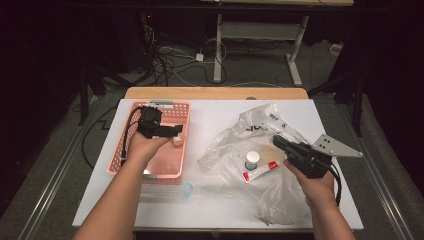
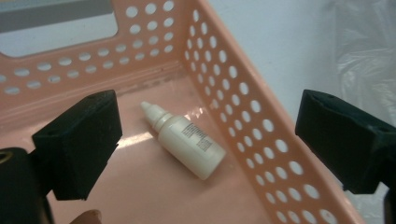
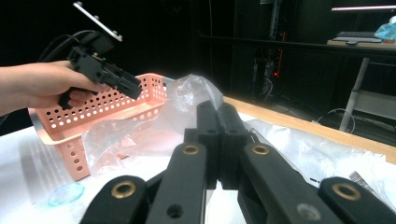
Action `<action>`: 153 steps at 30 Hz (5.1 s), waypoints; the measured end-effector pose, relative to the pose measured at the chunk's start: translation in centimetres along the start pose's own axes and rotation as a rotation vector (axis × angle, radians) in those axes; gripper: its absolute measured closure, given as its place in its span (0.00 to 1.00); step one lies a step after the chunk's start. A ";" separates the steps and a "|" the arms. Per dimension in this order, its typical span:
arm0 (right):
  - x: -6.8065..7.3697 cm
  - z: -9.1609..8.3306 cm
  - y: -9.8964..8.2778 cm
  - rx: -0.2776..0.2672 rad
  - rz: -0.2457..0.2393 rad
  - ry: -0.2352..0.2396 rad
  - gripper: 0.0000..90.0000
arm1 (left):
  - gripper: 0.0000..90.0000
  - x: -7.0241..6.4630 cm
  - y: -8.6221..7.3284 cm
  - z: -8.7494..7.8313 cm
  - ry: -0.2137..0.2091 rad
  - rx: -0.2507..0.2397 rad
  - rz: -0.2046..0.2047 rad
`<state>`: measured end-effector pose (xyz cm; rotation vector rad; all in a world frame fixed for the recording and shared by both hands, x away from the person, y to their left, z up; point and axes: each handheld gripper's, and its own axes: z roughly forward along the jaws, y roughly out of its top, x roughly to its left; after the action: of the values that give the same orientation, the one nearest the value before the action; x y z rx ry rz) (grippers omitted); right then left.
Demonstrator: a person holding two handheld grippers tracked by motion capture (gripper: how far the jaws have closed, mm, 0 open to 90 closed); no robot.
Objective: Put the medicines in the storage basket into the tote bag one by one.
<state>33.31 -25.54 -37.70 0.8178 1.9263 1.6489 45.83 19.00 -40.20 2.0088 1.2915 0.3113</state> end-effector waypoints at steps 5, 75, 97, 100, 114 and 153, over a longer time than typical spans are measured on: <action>0.0 0.1 0.0 0.004 -0.002 0.002 1.00 | 0.16 0.9 0.2 1.4 0.007 0.070 -0.025; 0.0 -0.1 0.0 -0.001 -0.004 -0.003 1.00 | 0.65 -1.0 -1.6 1.1 0.050 0.289 0.023; 0.3 0.0 0.1 0.001 -0.008 -0.003 1.00 | 0.65 -2.7 -5.2 -4.4 0.017 0.158 0.074; 0.2 0.0 0.0 0.005 -0.013 -0.002 1.00 | 0.65 -3.0 -5.9 -4.8 0.007 0.126 0.074; 0.3 0.2 -0.2 0.015 -0.015 -0.004 1.00 | 0.65 -3.3 -8.3 -5.6 0.002 0.007 0.096; 0.6 0.4 -0.3 0.019 -0.014 0.004 1.00 | 0.65 -10.2 -8.9 -7.3 -0.200 -0.179 0.206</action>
<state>33.16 -24.90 -38.03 0.8072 1.9485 1.6281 30.93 15.52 -39.28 1.9665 0.9036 0.3027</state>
